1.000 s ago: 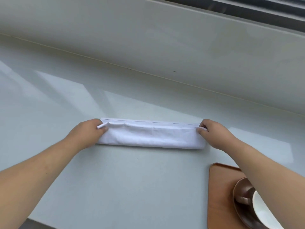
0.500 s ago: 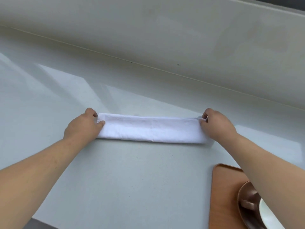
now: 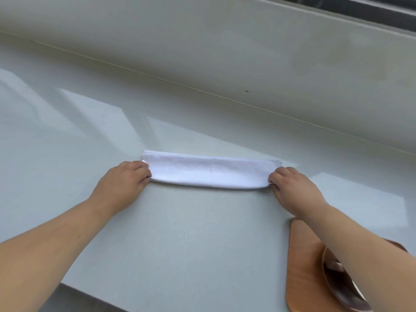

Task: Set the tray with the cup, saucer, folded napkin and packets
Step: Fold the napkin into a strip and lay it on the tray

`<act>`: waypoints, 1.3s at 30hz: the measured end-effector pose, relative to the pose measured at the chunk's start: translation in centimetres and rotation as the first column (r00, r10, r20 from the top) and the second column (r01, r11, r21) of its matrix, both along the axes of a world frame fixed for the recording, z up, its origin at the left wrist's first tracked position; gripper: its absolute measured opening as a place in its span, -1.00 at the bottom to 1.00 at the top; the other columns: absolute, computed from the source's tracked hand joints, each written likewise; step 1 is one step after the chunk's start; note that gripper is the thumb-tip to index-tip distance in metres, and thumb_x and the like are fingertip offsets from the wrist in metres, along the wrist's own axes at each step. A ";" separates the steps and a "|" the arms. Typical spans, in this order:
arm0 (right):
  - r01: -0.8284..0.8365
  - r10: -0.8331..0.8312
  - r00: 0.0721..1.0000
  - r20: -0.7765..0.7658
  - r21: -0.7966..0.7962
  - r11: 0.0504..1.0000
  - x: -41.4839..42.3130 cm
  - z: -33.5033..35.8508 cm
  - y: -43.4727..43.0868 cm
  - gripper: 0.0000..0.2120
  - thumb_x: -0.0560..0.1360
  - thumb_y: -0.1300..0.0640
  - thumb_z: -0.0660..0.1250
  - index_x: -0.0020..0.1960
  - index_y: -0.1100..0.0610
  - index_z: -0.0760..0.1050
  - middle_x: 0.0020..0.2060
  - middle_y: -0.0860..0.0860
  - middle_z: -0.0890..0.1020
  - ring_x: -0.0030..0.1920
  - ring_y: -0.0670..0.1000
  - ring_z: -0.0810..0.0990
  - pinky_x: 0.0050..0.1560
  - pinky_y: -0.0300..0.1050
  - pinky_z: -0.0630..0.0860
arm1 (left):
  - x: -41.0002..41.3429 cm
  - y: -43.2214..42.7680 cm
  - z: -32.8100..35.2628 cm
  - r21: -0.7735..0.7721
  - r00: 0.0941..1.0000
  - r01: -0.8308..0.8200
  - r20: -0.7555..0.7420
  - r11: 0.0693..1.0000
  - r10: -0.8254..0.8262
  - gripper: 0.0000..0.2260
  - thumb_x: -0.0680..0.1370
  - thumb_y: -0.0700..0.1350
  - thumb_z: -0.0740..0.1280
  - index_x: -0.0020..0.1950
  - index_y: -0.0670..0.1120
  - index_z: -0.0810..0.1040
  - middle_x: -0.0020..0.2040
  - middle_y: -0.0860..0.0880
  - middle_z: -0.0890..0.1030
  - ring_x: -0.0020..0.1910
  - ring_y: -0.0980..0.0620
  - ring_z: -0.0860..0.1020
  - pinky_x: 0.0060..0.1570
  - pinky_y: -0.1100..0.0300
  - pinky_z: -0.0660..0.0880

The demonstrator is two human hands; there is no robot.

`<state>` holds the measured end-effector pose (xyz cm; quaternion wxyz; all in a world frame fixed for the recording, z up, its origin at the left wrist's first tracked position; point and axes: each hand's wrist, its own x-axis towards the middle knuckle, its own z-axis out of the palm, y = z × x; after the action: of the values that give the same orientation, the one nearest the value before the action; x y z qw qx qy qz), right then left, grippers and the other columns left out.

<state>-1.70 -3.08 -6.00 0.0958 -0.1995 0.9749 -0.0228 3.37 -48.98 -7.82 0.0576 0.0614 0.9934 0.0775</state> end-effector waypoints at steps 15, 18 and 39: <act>0.408 -0.351 0.869 0.348 -0.104 0.907 0.0 0.5 -0.5 -0.86 0.64 0.03 0.23 -0.02 0.05 0.51 -0.16 -0.01 0.62 -0.13 0.05 0.55 -0.23 -0.06 0.43 | 0.2 -0.2 1.4 0.120 0.923 -0.347 0.221 0.930 0.315 -0.87 0.68 0.02 0.19 -0.04 0.07 0.46 -0.17 0.02 0.58 -0.18 -0.08 0.54 -0.21 0.01 0.50; 0.447 -0.396 0.847 0.355 -0.071 0.892 -1.1 -0.1 -0.8 -0.85 0.64 0.00 0.23 0.00 0.05 0.50 -0.13 0.01 0.61 -0.10 0.08 0.54 -0.24 -0.06 0.37 | -1.4 0.1 0.8 0.114 0.890 -0.422 0.242 0.899 0.387 -0.87 0.66 0.06 0.22 -0.05 0.08 0.48 -0.16 0.00 0.59 -0.16 -0.11 0.55 -0.20 0.01 0.50; 0.780 -0.656 0.619 0.433 -0.242 0.577 -0.8 -0.9 -0.9 -0.71 0.61 -0.09 0.31 -0.08 0.12 0.40 -0.22 0.02 0.55 -0.28 0.05 0.53 -0.35 -0.10 0.33 | -2.9 0.3 0.8 0.293 0.678 -0.731 0.415 0.616 0.607 -0.70 0.61 0.16 0.30 -0.07 -0.08 0.47 -0.03 -0.10 0.61 -0.17 -0.08 0.64 -0.20 0.06 0.50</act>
<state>-2.50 -3.97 -6.90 0.1789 0.2088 0.9160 -0.2923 0.45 -48.71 -7.02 0.1459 -0.3174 0.8801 0.3215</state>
